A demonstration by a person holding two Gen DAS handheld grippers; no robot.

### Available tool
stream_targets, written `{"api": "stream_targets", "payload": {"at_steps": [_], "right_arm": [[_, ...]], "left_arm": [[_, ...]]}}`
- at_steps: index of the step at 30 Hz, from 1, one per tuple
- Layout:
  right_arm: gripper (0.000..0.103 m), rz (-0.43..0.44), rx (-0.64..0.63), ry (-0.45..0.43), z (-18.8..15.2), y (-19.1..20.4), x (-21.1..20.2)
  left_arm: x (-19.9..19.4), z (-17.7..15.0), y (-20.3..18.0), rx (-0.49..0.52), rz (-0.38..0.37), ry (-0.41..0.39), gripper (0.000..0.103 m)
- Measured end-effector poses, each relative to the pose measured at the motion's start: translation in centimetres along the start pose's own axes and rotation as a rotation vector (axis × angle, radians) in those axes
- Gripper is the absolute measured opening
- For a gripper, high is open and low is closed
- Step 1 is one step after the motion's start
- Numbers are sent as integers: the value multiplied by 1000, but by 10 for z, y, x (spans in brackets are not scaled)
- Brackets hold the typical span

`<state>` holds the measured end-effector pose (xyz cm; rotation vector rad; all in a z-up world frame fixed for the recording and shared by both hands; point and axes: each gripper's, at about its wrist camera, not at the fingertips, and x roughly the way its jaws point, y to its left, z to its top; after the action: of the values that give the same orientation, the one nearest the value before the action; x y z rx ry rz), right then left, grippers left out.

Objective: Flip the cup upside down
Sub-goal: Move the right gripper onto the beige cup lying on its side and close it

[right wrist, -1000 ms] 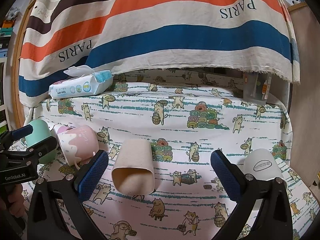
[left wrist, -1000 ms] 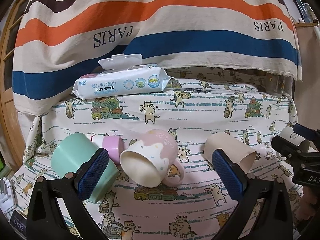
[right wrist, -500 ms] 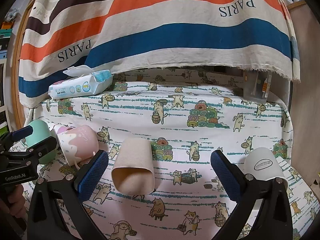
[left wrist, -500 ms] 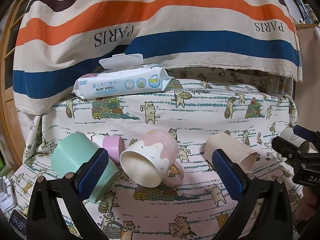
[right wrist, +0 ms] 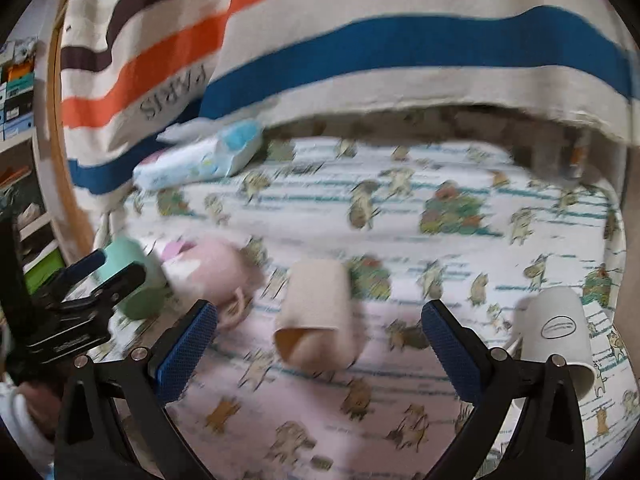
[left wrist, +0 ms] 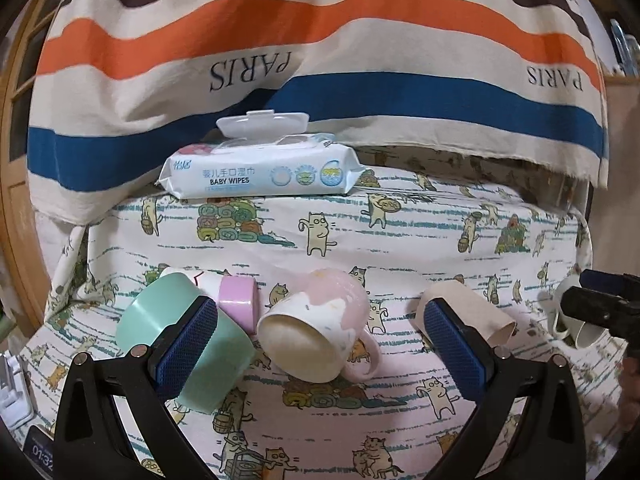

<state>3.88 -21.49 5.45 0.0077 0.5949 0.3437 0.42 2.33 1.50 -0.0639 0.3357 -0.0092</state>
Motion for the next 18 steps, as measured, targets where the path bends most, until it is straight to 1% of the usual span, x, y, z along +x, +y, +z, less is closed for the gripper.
{"api": "stream_targets", "payload": {"at_steps": [1,3,5,6,8,10,11,12,13,14,18], "right_arm": [[103,-16,1,57,8,3,4],[103,-19,27,153,17,1,15],[102,-23,73,280,25,-3,34],[102,-12,100,314,28,-5,42],[102,5,156,370,34,-9,60],[102,-23,180,433,37,-12,82],[102,-25,185,460,38,-12,93],[102,-24,190,482,39,-12,103],[102,-28,192,501,39,-12,112],[102,-40,188,523,40,-11,122],[102,-88,133,569,38,-5,146]], "left_arm": [[5,1,1,-2,-11,28,103],[13,0,4,-12,-10,83,103],[18,-2,8,-34,-13,114,103],[20,-3,9,-38,-13,123,103],[22,-3,10,-34,-9,135,103],[24,-4,9,-23,-8,147,103],[26,-5,8,-12,-1,156,103],[30,-6,6,9,11,182,103],[36,-8,3,33,17,218,103],[40,-10,3,37,15,244,103],[38,-11,0,52,14,235,103]]}}
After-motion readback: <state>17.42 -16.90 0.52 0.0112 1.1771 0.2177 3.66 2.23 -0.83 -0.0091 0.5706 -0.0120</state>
